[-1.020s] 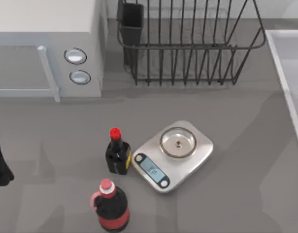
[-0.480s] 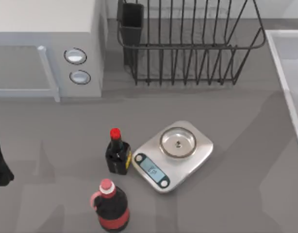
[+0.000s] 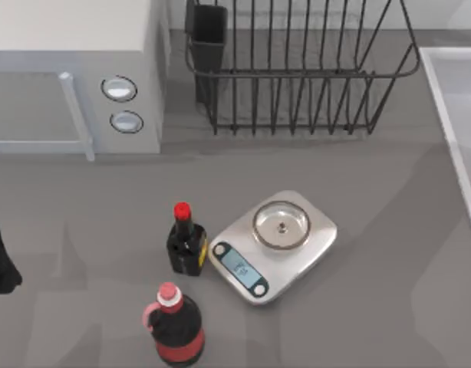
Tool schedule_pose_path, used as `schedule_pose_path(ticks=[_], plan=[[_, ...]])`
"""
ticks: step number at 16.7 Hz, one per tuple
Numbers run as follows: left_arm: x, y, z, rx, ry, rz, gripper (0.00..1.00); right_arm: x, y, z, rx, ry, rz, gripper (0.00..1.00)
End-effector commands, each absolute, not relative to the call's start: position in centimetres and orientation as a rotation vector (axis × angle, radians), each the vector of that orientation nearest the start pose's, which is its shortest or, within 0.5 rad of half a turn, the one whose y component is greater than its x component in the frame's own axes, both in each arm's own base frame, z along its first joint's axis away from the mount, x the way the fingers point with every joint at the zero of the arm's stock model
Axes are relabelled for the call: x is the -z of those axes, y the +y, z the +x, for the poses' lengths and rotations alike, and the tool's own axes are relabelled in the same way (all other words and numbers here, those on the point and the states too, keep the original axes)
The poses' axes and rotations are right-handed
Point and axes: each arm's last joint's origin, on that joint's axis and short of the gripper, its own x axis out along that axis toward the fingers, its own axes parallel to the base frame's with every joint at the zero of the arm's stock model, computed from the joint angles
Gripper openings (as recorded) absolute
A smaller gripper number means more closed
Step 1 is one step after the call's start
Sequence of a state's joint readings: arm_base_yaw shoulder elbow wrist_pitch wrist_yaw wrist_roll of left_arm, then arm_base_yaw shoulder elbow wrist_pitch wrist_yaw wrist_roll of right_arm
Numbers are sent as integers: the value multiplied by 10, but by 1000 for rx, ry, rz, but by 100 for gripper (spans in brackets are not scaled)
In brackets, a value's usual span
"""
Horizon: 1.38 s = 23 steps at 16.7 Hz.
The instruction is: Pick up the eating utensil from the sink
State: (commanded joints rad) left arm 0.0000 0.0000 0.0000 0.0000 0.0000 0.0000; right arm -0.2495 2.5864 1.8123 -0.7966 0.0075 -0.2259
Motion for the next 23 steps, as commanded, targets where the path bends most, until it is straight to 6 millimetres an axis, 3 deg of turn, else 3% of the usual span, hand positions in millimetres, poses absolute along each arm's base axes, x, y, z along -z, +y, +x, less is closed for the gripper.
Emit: schedule_pose_path(ticks=[7, 8, 10, 13, 20, 23], plan=[[-160, -1, 106, 0, 0, 0, 100, -11, -110, 454, 8, 1571, 8, 0], [-160, -1, 106, 0, 0, 0, 100, -35, -110, 459, 13, 1524, 12, 0], [-160, -1, 106, 0, 0, 0, 100, -40, -110, 461, 14, 1520, 12, 0], [-160, -1, 106, 0, 0, 0, 100, -70, -112, 466, 13, 1520, 12, 0], [-160, -1, 106, 0, 0, 0, 100, -174, -110, 461, 11, 1534, 14, 0], [-160, -1, 106, 0, 0, 0, 100, -185, -110, 459, 13, 1524, 12, 0]])
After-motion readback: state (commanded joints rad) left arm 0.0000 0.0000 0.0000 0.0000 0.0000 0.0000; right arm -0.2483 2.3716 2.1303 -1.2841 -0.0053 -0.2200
